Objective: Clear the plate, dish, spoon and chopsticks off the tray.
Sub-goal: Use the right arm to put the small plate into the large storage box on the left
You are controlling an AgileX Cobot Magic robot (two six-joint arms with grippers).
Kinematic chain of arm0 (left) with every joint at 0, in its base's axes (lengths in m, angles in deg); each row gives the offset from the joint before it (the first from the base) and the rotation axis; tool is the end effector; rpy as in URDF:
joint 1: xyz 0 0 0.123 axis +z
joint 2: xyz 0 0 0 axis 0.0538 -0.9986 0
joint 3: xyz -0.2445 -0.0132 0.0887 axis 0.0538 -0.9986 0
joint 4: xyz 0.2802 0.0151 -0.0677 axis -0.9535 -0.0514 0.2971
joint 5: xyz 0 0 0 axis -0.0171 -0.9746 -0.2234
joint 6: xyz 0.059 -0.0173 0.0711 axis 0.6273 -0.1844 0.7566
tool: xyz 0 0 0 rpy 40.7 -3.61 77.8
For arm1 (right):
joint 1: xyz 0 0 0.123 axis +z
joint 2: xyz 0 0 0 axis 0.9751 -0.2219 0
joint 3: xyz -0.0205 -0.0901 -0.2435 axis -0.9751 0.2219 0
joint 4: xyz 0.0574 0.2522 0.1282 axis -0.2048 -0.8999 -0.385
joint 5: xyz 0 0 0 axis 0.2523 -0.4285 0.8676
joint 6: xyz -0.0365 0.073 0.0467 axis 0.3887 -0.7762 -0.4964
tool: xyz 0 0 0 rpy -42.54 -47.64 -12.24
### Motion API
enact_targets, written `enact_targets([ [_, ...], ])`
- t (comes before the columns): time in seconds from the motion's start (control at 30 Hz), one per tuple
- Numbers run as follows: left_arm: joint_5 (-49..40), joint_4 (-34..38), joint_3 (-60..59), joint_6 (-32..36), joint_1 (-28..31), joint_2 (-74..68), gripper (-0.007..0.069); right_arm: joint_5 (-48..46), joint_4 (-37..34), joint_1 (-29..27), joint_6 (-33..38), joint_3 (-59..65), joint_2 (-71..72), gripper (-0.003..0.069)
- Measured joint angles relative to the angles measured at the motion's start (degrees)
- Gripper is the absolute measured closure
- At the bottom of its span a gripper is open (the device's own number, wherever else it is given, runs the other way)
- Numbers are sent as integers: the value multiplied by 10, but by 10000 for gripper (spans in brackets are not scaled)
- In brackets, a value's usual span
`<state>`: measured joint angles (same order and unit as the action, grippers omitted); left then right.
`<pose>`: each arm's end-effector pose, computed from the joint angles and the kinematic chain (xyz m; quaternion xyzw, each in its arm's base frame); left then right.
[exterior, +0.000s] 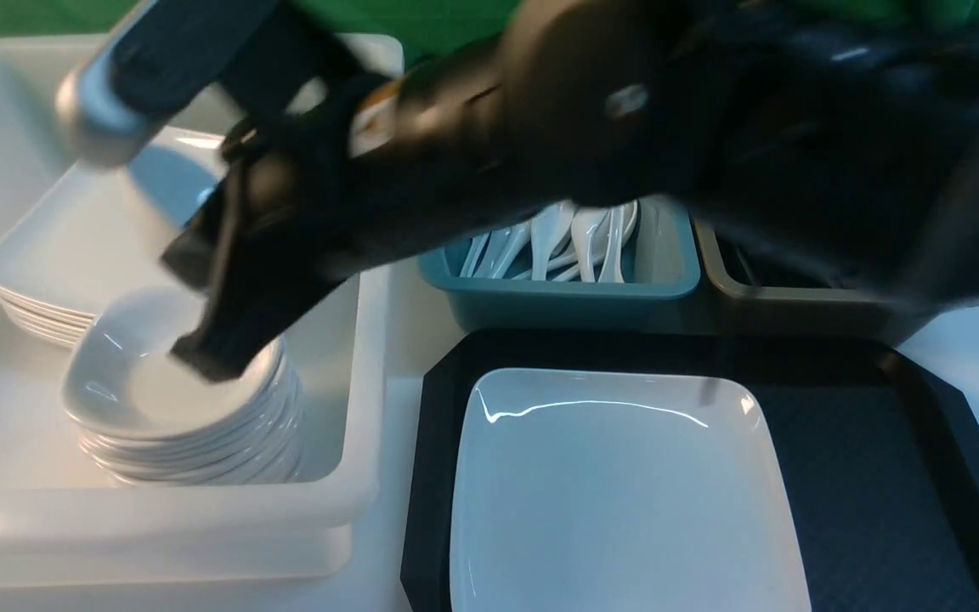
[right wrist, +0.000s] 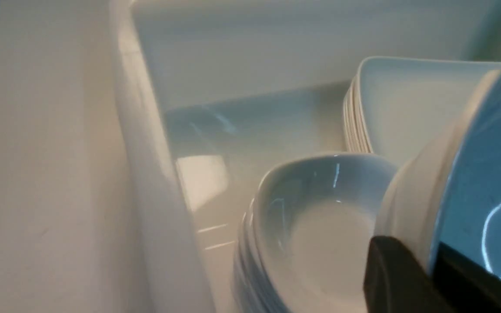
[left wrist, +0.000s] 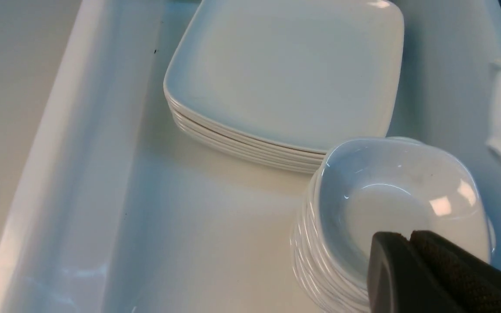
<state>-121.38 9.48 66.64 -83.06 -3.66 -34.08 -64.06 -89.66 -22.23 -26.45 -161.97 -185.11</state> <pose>0.1944 0.0033 0.3706 -0.0475 0.8948 0.0034 0.4439 0.2660 0.4051 0.3310 -0.5299 0.6673 0.2353 0.4675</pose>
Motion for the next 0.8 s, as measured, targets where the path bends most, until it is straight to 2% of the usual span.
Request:
enact_targets([
  [0.3,-17,1,0,0,0,0,608,25,22,14,3,-25,-78,596],
  [0.5,-16,2,0,0,0,0,608,28,23,25,16,-25,-87,545],
  [0.73,-16,2,0,0,0,0,608,27,21,29,10,-25,-89,281],
  [0.8,-16,2,0,0,0,0,608,19,21,29,0,-25,-85,244],
])
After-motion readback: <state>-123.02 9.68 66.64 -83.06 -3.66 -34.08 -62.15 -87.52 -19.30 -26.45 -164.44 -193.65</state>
